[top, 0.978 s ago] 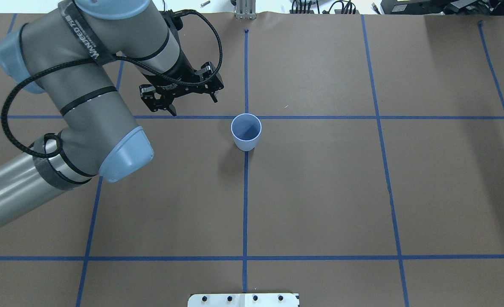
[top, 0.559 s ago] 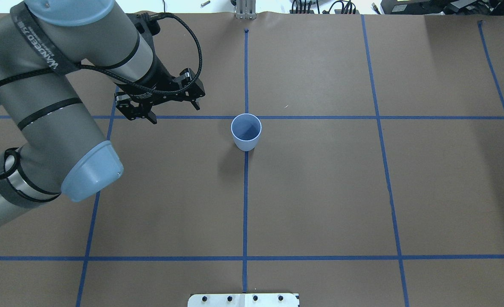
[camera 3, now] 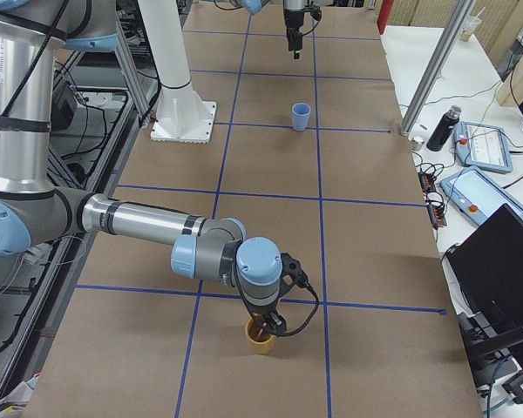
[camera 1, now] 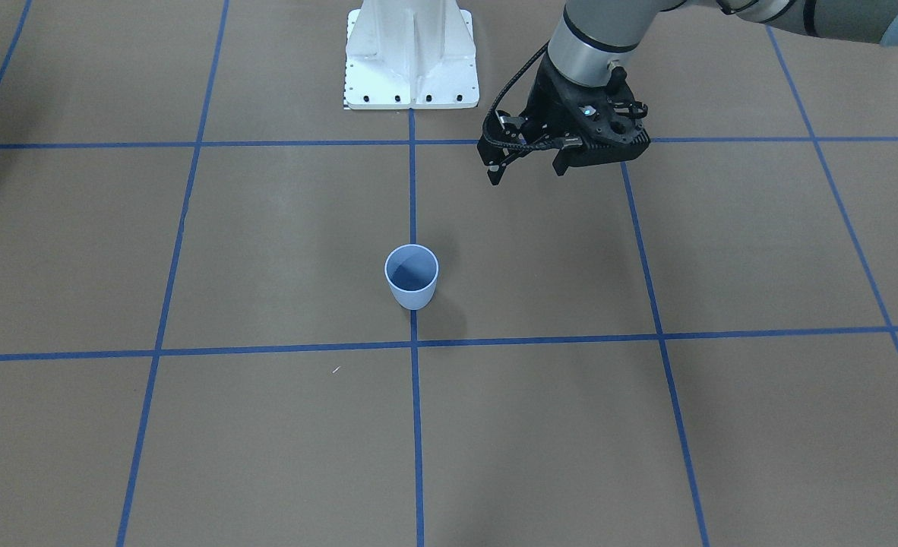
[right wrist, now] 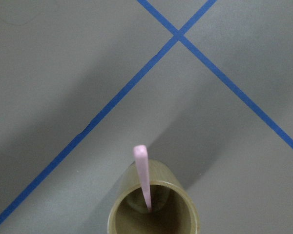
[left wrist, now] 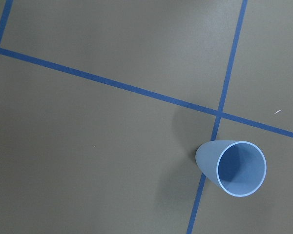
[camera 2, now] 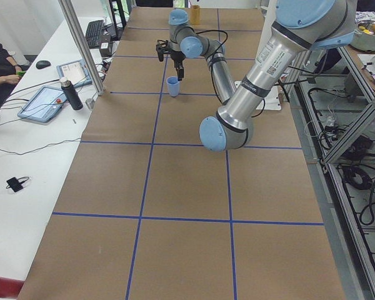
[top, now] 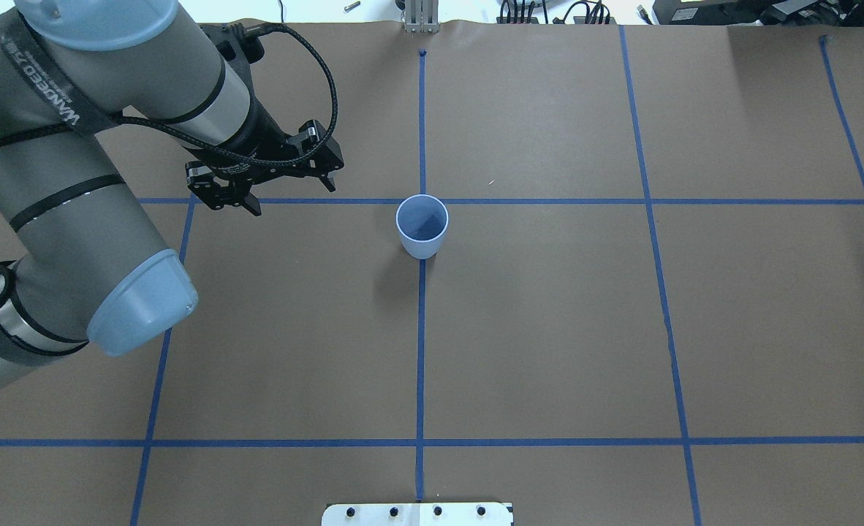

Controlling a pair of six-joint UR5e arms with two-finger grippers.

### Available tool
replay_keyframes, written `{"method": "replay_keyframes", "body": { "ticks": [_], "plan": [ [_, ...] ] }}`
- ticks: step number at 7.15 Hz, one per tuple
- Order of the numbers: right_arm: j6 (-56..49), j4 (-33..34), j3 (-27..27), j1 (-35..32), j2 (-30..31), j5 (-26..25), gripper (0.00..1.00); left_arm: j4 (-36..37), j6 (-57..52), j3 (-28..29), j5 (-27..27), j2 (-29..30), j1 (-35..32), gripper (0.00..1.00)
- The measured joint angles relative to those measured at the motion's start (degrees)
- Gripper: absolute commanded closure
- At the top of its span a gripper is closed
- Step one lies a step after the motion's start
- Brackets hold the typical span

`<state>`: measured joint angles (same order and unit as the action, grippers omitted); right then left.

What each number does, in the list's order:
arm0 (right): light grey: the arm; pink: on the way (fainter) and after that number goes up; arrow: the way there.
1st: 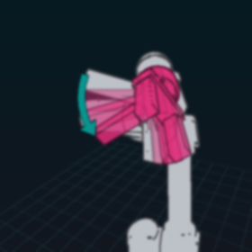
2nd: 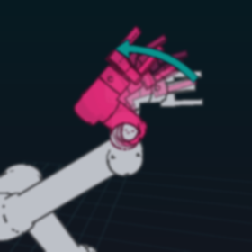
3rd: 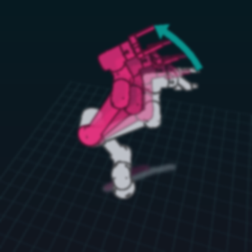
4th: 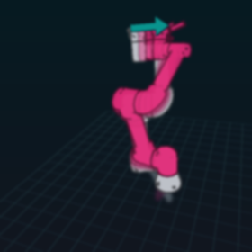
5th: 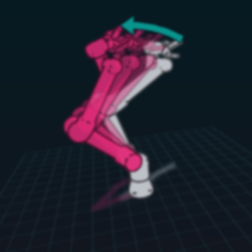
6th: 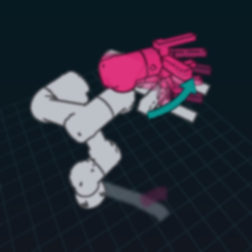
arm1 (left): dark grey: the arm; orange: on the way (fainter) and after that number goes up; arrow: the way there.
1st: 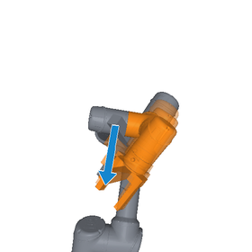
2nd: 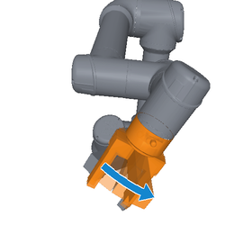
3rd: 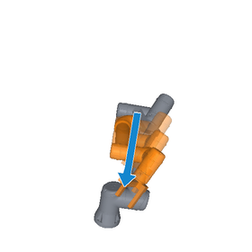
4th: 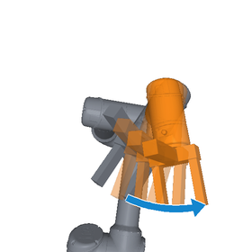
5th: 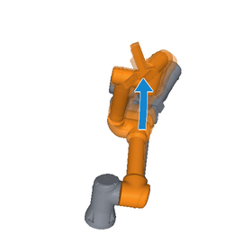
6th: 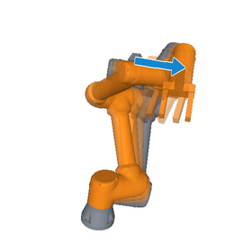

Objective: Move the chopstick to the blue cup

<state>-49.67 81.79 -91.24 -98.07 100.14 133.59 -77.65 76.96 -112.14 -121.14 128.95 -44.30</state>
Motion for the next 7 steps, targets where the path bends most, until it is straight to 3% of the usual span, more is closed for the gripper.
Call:
{"method": "replay_keyframes", "body": {
  "ticks": [3,7],
  "plan": [
    [-0.09,-6.49,0.68,-0.09,0.15,1.24,0.00,0.04,0.00,0.04,0.24,-0.01,0.01,0.02],
    [-0.09,-7.07,1.09,-0.10,0.55,7.26,0.01,-0.01,-0.05,0.33,0.37,-0.09,0.09,0.02]
  ]
}}
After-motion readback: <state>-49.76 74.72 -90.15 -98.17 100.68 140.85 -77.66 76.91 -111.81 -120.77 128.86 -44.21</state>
